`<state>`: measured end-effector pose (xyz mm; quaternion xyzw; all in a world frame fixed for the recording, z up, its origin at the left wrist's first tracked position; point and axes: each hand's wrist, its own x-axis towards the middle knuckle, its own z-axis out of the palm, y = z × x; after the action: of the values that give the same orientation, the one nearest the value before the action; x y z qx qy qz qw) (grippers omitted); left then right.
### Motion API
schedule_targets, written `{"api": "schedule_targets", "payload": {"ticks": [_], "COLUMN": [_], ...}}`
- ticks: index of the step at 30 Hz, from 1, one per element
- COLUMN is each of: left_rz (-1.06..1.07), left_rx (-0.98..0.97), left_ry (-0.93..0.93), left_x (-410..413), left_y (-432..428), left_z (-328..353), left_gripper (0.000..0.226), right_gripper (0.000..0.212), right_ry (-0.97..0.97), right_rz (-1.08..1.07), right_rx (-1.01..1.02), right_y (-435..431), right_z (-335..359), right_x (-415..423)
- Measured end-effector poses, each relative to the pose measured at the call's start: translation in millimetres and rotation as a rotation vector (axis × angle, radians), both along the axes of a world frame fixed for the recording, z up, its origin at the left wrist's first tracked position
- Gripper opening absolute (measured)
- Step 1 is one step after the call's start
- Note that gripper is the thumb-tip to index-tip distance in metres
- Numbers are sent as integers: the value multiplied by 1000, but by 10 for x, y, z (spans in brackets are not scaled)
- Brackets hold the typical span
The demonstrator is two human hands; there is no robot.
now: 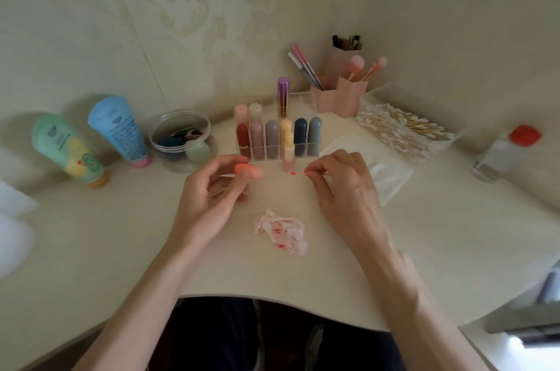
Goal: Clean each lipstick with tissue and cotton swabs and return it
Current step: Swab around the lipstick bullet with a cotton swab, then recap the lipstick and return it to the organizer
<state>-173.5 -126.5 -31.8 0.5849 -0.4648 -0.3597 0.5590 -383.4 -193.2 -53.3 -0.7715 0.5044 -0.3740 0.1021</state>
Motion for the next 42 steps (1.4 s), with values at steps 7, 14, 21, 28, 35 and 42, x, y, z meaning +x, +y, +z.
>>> {"api": "schedule_targets", "payload": {"ticks": [7,14,21,28,35,42], "left_rz": [-22,10,-92,-174,-216,-168], "left_rx": [12,87,107,58,108,1], "left_ry": [-39,12,259,389,473,43], "left_x": [-10,-20,66,77,52,35], "left_y": [-23,-105,-115,-99,-76,-60], "left_z": [21,14,38,45,14,13], "left_gripper": [24,23,40,28,3,28], "right_gripper": [12,15,24,39,32,21], "right_ry": [89,118,45,21,39,-157], "right_rz": [-445,-468,-180,-78,-98,33], "right_rx": [10,59,80,207,266,325], "right_y": [-105,-95,-32,-49,-83,34], "right_z": [52,31,73,84,90,172], "right_x": [-273,-263,-60,160,358,360]}}
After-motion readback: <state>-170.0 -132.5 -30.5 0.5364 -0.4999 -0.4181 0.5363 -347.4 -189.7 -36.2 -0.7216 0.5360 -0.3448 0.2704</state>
